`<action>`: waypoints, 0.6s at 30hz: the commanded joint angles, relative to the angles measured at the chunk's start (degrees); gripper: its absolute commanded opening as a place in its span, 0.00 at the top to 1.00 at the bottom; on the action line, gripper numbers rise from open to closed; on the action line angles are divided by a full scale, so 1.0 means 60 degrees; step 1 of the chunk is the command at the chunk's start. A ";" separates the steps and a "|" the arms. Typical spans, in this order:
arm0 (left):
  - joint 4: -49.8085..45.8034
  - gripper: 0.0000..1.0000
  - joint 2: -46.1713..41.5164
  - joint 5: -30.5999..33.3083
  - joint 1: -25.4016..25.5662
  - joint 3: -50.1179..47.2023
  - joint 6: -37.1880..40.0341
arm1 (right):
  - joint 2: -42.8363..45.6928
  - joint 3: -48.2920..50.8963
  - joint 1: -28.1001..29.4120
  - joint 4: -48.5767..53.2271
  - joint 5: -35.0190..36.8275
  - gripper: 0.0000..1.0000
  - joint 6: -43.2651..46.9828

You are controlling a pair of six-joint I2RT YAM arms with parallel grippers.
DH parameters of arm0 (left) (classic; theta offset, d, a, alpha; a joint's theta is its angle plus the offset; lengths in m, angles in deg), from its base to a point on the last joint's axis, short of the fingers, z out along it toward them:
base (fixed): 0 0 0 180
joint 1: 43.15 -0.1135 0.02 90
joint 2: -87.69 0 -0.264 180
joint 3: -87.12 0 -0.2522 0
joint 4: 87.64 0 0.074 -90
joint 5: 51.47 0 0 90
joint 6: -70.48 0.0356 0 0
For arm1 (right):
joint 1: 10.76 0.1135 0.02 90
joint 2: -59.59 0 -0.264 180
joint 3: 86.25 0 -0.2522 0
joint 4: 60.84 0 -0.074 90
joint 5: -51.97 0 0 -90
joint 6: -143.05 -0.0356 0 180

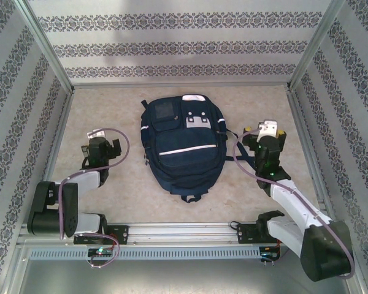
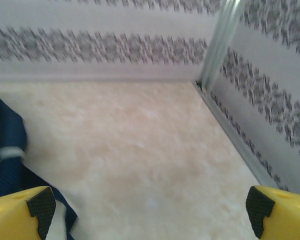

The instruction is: Pack books, pencil case, and school supplies into a backpack

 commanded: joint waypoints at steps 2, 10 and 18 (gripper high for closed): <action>0.0514 0.00 0.0330 -0.1121 -0.0470 0.0393 0.0204 | -0.1065 0.0420 -0.0398 -0.1237 -0.0597 0.02 -0.0055; 0.2081 0.00 0.0974 -0.1578 -0.0518 0.0093 -0.0224 | -0.3467 0.2304 -0.1548 -0.7126 -0.1194 0.02 -0.1275; 0.6803 0.00 0.2207 -0.1800 -0.0238 -0.1867 0.0194 | -0.5338 0.2394 -0.1454 -0.9484 -0.3110 0.02 -0.0420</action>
